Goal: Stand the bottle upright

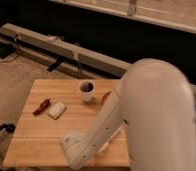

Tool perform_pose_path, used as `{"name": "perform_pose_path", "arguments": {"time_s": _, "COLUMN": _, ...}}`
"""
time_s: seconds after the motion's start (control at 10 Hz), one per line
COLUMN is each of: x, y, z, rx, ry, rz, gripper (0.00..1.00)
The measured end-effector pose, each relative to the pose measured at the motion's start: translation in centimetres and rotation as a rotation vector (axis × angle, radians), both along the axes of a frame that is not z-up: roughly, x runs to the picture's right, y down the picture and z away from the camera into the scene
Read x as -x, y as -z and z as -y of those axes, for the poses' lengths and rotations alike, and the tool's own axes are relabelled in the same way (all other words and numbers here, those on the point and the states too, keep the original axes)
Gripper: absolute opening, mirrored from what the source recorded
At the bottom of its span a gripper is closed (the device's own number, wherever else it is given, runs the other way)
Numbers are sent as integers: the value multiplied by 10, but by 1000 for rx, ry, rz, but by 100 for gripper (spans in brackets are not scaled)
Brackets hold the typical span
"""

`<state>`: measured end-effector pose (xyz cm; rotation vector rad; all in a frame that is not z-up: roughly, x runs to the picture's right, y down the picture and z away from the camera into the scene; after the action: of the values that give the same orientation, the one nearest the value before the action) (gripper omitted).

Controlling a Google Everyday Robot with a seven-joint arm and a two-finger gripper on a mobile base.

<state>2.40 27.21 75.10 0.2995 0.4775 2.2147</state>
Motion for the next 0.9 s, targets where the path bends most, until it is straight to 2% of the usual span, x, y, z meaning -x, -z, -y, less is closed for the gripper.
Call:
{"name": "perform_pose_path", "arguments": {"time_s": 0.1, "x": -7, "y": 6, "z": 14, "rx": 1, "ry": -67, "rz": 8, "gripper": 0}}
{"name": "perform_pose_path", "arguments": {"time_s": 0.3, "x": -19, "y": 24, "z": 55, "rx": -13, "ry": -201, "rz": 22, "gripper": 0}}
{"name": "perform_pose_path", "arguments": {"time_s": 0.5, "x": -25, "y": 37, "z": 85, "rx": -24, "ry": -296, "rz": 38, "gripper": 0}}
{"name": "perform_pose_path", "arguments": {"time_s": 0.6, "x": -27, "y": 45, "z": 102, "rx": -27, "ry": -365, "rz": 59, "gripper": 0}}
{"name": "perform_pose_path", "arguments": {"time_s": 0.7, "x": -29, "y": 49, "z": 111, "rx": -28, "ry": -409, "rz": 72, "gripper": 0}}
{"name": "perform_pose_path", "arguments": {"time_s": 0.9, "x": -24, "y": 57, "z": 123, "rx": 1, "ry": -499, "rz": 142, "gripper": 0}}
